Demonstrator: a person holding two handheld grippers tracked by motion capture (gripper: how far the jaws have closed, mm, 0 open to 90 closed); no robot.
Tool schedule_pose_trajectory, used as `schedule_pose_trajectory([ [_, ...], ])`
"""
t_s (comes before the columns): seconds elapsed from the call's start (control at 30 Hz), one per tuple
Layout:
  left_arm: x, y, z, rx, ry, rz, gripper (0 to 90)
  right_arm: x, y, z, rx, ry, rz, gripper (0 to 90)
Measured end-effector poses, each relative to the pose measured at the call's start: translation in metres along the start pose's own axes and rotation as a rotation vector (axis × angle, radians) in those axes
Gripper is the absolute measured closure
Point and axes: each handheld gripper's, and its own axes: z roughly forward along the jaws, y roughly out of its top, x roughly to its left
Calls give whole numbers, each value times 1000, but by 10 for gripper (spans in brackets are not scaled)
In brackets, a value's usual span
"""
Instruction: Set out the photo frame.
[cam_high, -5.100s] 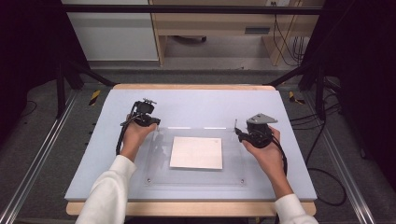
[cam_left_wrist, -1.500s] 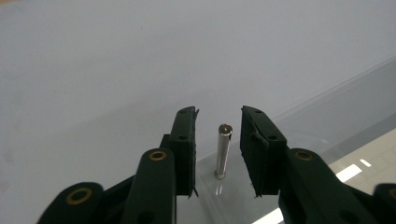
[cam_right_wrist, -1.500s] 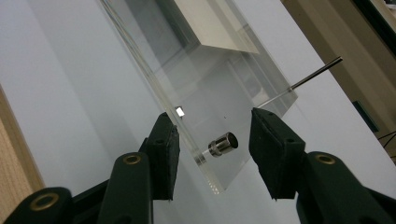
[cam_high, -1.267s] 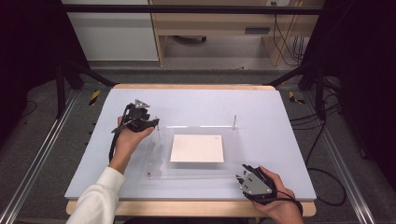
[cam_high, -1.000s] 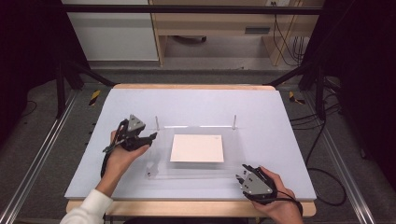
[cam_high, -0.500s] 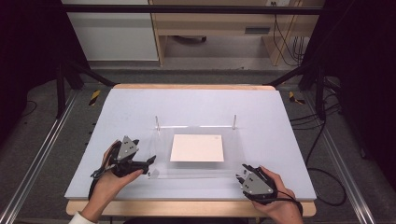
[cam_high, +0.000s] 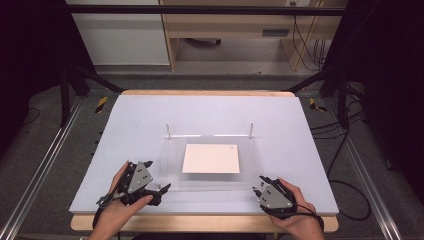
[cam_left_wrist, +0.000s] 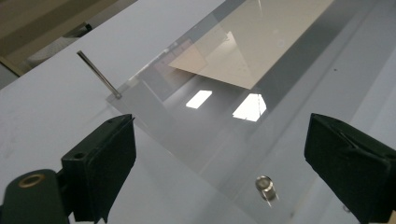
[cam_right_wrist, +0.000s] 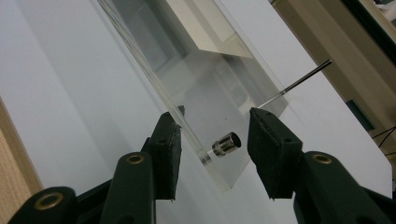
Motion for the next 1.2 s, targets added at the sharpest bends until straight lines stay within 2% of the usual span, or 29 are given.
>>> schedule_pose_trajectory([
  [0.13,-4,-5,-5,12,-4,14,89,1,0,0,7,0,-3,554],
  [0.3,-11,-3,-13,-24,-9,28,89,0,0,0,-5,-2,10,555],
  [0.47,-19,-4,-16,-20,-34,63,89,0,0,0,0,0,11,554],
  [0.63,-25,-4,-11,-1,-18,116,102,0,1,0,-4,-1,13,554],
  [0.83,-33,-3,-3,19,13,182,163,-1,1,-1,-8,-2,18,554],
  [0.97,-39,1,0,19,30,224,248,-2,1,-1,-11,-2,29,554],
  [1.03,-44,3,0,-5,47,267,309,-2,2,-2,-10,-3,30,554],
  [1.1,-50,6,2,-3,63,315,336,-2,2,-2,-11,-2,30,554],
  [1.2,-55,7,6,6,51,341,368,-2,2,-2,-11,-1,29,554],
])
